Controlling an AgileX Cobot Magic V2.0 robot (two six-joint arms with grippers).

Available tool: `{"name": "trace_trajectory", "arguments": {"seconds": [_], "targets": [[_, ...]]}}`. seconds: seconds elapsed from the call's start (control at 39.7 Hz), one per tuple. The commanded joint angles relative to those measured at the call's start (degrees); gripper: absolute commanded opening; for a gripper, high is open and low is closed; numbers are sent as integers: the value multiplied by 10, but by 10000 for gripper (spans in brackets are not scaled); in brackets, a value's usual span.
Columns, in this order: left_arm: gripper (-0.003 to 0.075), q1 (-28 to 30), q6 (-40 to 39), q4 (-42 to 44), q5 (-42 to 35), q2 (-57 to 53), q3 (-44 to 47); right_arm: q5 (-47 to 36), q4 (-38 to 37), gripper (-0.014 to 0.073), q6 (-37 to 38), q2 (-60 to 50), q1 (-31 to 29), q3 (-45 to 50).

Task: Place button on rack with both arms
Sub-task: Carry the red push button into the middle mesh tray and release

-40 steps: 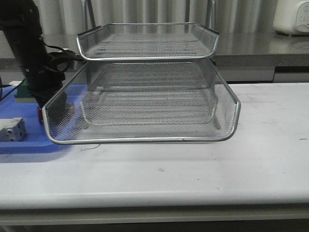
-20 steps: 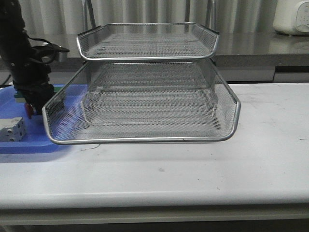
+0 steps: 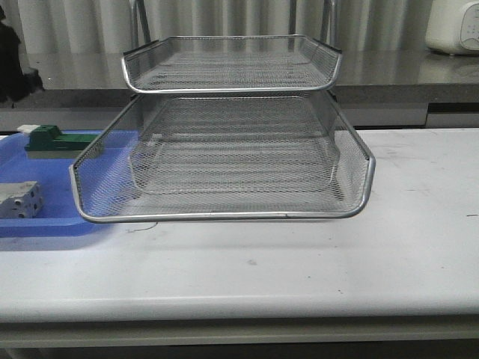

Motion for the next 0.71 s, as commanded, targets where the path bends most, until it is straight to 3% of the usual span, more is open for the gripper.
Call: {"name": "trace_trajectory", "arguments": {"seconds": [0.0,0.23,0.68], "targets": [[83,-6,-12,-27,16,-71,-14,-46,0,-111,-2,6,1,-14],[34,-76,-12,-31,46,-125,-14,-46,0,-111,-2,6,1,-14],[20,-315,-28,-36,44,-92,-14,-46,0,-111,-2,6,1,-14]]}}
